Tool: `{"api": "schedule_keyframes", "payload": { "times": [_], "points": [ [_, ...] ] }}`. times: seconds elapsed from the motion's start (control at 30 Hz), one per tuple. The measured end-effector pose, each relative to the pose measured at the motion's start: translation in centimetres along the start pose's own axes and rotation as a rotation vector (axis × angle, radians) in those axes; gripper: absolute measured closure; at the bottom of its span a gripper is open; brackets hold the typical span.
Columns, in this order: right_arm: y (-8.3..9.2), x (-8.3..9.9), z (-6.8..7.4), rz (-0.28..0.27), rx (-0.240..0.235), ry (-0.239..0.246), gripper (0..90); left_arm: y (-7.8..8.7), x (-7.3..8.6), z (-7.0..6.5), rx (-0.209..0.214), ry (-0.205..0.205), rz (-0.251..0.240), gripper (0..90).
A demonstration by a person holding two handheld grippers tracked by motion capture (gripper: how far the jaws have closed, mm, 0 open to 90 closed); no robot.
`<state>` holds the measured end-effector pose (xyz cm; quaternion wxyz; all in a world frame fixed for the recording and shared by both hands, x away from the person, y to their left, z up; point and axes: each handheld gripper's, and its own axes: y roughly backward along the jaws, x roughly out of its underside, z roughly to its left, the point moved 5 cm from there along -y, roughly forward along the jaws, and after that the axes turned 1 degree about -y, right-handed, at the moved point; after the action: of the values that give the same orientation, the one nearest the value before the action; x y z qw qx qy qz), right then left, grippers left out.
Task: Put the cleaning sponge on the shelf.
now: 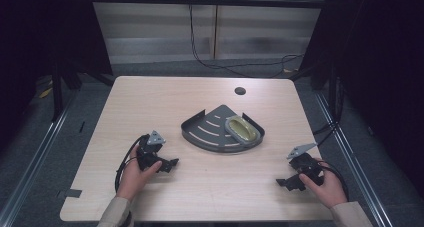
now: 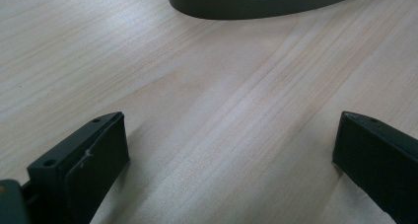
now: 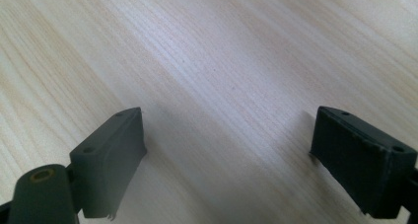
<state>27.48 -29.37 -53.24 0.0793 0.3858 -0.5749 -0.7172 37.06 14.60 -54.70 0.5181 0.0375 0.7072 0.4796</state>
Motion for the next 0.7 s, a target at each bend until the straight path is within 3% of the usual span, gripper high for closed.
{"api": "schedule_keyframes", "payload": {
  "times": [0.5, 0.7],
  "points": [
    [0.0, 0.8, -0.1, -0.116, -0.002, 0.002, 11.2, 0.0, 0.0, 0.0, 0.000, 0.001, -0.001, 0.0],
    [-0.2, 1.1, 0.0, -0.136, -0.014, 0.026, 4.0, 0.0, 0.0, 0.0, 0.000, 0.001, -0.001, 0.0]
  ]
}}
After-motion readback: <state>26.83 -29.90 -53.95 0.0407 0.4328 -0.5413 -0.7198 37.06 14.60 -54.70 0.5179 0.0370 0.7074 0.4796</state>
